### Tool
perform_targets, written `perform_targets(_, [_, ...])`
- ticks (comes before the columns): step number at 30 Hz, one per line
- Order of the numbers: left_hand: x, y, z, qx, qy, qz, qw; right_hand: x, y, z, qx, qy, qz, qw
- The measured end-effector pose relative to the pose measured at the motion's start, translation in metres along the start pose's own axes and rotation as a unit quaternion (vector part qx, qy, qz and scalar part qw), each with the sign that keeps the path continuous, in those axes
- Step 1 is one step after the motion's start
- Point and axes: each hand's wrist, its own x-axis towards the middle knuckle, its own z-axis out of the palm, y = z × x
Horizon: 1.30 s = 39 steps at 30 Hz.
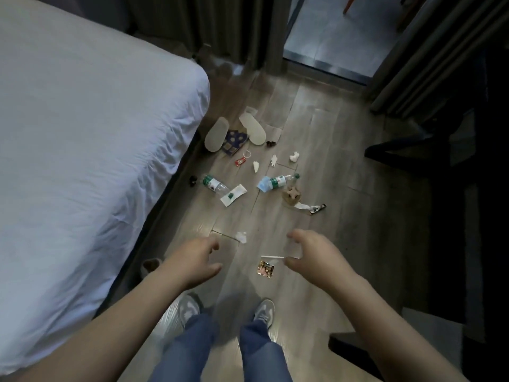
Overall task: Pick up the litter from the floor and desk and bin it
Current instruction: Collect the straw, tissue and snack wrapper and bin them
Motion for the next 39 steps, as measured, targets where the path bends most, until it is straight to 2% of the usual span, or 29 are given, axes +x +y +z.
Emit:
perform_targets(10, [0.178,-0.058,0.114,0.046,-0.009,0.031,0.998,0.153,0.083,0.125,-0.018,0.015,-0.004,1.0])
perform_targets(19, [0.332,-0.127,0.275,0.109,-0.02,0.076,0.991,0.273,0.171,0.312,-0.027,-0.02,0.02,0.999])
perform_targets(26, [0.432,-0.174,0.402,0.165,-0.01,0.149,0.975,0.369,0.243,0.44,-0.11,-0.051,-0.02,0.992])
perform_targets(29, [0.463,-0.187,0.432,0.188,-0.002,0.182,0.965,0.393,0.266,0.485,-0.193,-0.059,-0.06,0.977])
perform_targets(31, [0.475,-0.193,0.446,0.196,0.002,0.199,0.96,0.4,0.279,0.503,-0.212,-0.061,-0.064,0.973])
perform_targets(39, [0.473,-0.191,0.469,0.173,0.01,0.189,0.967,0.392,0.292,0.522,-0.127,-0.012,-0.021,0.992])
